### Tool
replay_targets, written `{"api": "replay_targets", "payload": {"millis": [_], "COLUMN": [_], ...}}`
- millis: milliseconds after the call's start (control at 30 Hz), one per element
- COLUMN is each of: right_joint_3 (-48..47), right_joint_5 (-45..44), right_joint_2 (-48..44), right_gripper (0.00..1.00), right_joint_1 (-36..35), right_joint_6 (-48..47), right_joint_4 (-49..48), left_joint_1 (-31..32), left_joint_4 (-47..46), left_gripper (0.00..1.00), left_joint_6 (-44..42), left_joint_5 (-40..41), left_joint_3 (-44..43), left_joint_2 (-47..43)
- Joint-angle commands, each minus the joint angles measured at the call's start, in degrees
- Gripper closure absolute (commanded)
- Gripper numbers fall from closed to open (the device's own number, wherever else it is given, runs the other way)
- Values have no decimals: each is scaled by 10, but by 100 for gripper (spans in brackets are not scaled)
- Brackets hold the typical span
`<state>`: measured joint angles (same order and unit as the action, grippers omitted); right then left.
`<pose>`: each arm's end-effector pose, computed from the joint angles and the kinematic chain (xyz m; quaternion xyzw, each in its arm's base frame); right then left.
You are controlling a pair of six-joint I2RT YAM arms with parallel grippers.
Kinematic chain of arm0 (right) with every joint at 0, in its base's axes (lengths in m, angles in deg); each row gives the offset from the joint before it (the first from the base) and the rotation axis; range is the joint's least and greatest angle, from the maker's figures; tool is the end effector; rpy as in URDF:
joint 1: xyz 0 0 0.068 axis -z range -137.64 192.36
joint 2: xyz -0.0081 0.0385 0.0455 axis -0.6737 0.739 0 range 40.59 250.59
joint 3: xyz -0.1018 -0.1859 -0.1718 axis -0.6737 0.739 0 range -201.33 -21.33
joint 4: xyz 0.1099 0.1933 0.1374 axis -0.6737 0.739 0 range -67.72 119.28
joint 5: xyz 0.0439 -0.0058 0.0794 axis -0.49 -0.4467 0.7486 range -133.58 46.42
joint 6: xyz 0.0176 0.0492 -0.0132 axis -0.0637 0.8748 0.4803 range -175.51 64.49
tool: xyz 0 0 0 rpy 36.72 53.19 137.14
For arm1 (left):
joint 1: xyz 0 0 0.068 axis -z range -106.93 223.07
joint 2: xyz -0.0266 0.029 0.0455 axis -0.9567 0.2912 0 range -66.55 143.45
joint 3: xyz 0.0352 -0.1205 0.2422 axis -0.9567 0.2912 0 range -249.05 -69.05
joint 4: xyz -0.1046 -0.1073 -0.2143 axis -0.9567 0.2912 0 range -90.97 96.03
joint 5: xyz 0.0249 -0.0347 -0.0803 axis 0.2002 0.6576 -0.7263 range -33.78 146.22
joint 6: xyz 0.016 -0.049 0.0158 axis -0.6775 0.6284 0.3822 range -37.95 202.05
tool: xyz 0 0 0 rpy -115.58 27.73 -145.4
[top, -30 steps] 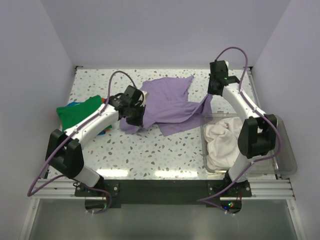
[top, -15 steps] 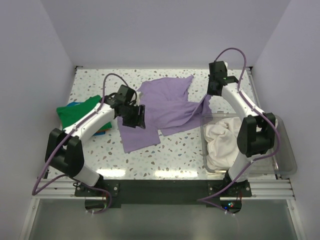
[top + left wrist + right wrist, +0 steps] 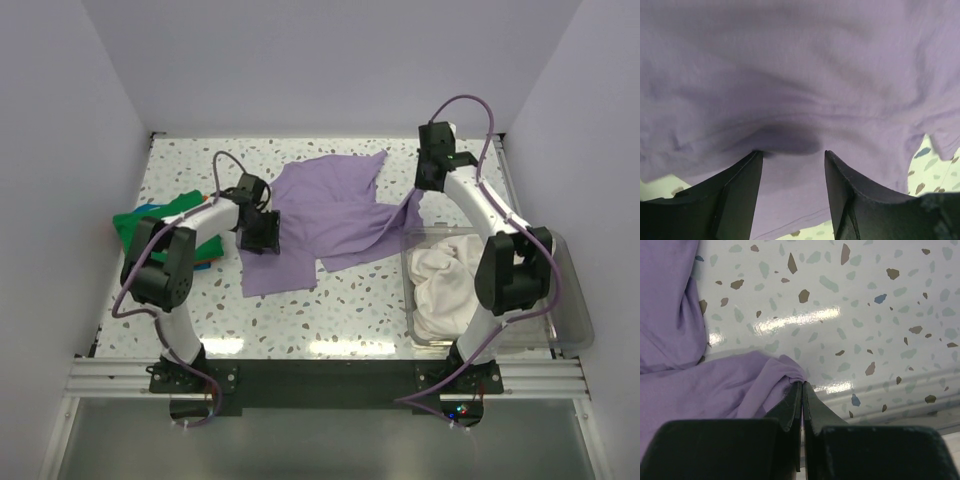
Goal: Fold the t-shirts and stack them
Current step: Flatten the tshirt out
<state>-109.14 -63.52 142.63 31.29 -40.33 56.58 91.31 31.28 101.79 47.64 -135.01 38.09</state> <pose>0.3932 0.0646 0.2891 0.0944 0.9183 -0.0785 0.3763 0.3319 -0.1149 0.1593 -0.0005 0.9835 -0.1235 0.1322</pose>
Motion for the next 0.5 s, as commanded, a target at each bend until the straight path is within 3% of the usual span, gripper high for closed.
{"api": "replay_targets", "payload": {"millis": [0, 333, 467], "right_joint_3": [0, -30, -53], "right_joint_5": [-11, -66, -94], "right_joint_2": [-36, -27, -18], "right_gripper": [100, 100, 100], "right_joint_1": [3, 4, 14], "right_joint_6": [-2, -13, -16], "right_joint_4": [1, 24, 45], "left_joint_1": [-9, -19, -19], "left_joint_4": [-54, -54, -60], "left_gripper": [42, 41, 37], "left_joint_6": [-37, -57, -64], "left_joint_5": [23, 14, 3], "left_joint_3": [-18, -179, -215], "left_joint_2": [63, 180, 166]}}
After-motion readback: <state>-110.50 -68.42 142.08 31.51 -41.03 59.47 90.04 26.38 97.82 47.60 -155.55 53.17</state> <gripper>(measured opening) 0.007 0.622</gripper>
